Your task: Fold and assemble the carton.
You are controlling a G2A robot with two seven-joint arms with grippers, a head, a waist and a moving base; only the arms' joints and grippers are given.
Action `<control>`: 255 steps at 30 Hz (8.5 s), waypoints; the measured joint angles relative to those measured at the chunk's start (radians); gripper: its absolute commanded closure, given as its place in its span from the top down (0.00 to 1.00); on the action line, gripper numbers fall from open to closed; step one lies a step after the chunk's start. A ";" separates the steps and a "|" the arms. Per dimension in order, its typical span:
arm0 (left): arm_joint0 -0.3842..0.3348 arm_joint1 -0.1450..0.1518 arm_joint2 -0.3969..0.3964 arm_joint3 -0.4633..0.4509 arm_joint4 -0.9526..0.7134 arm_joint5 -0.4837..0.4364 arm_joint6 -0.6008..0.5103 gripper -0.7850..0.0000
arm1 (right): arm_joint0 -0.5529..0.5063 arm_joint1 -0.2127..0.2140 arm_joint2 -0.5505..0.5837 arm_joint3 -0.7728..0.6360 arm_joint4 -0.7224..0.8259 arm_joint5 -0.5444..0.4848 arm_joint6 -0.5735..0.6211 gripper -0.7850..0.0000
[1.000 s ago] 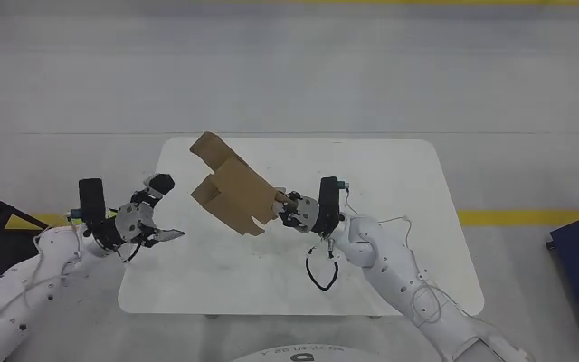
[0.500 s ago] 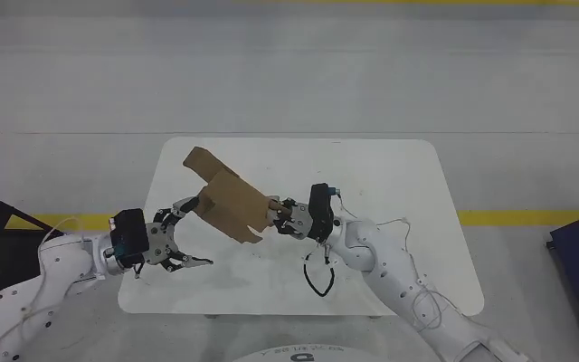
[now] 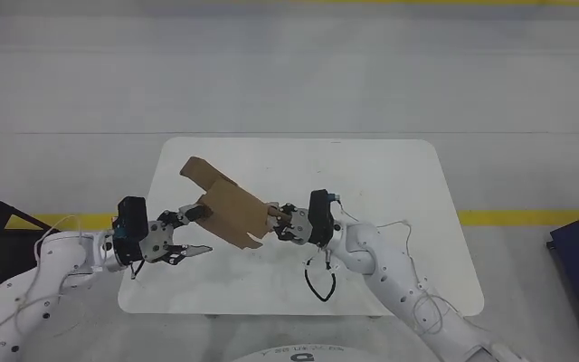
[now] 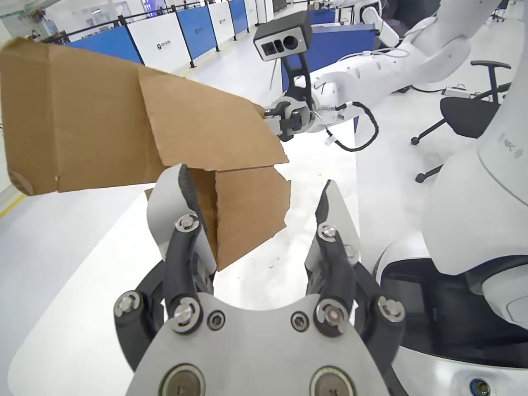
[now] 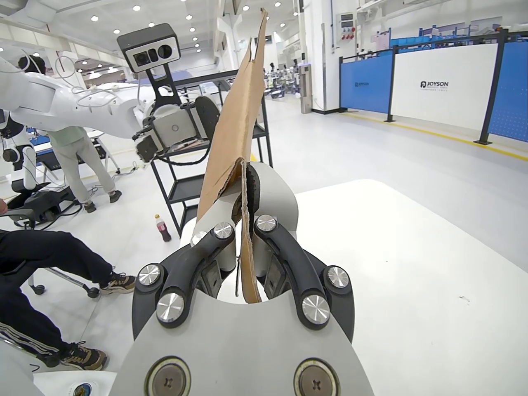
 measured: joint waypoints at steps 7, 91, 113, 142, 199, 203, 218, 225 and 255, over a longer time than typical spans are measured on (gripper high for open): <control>-0.038 -0.017 0.035 -0.001 -0.073 -0.063 -0.162 0.44 | -0.001 -0.001 -0.003 0.000 -0.011 -0.003 -0.001 0.00; -0.236 0.100 0.392 -0.005 0.001 -0.161 0.299 0.00 | 0.118 -0.003 0.004 0.104 0.348 -0.106 0.123 0.67; -0.370 0.123 0.551 0.060 0.046 -0.161 0.298 0.00 | 0.118 0.017 0.060 0.118 0.462 -0.138 0.192 0.49; -0.535 0.115 0.733 0.092 0.055 -0.161 0.178 0.00 | 0.109 0.005 -0.005 0.085 0.350 -0.140 0.287 0.75; -0.473 0.082 0.692 0.017 -0.584 -0.161 0.299 0.00 | 0.088 0.030 0.081 0.081 0.523 -0.109 0.295 1.00; -0.473 0.083 0.689 0.018 -0.571 -0.161 0.299 0.00 | 0.089 0.030 0.081 0.081 0.522 -0.110 0.295 1.00; -0.473 0.083 0.689 0.018 -0.571 -0.161 0.299 0.00 | 0.089 0.030 0.081 0.081 0.522 -0.110 0.295 1.00; -0.473 0.083 0.689 0.018 -0.571 -0.161 0.299 0.00 | 0.089 0.030 0.081 0.081 0.522 -0.110 0.295 1.00; -0.445 0.034 0.651 0.035 -0.820 -0.161 -0.071 0.00 | 0.254 -0.014 -0.011 0.215 0.690 -0.049 0.571 1.00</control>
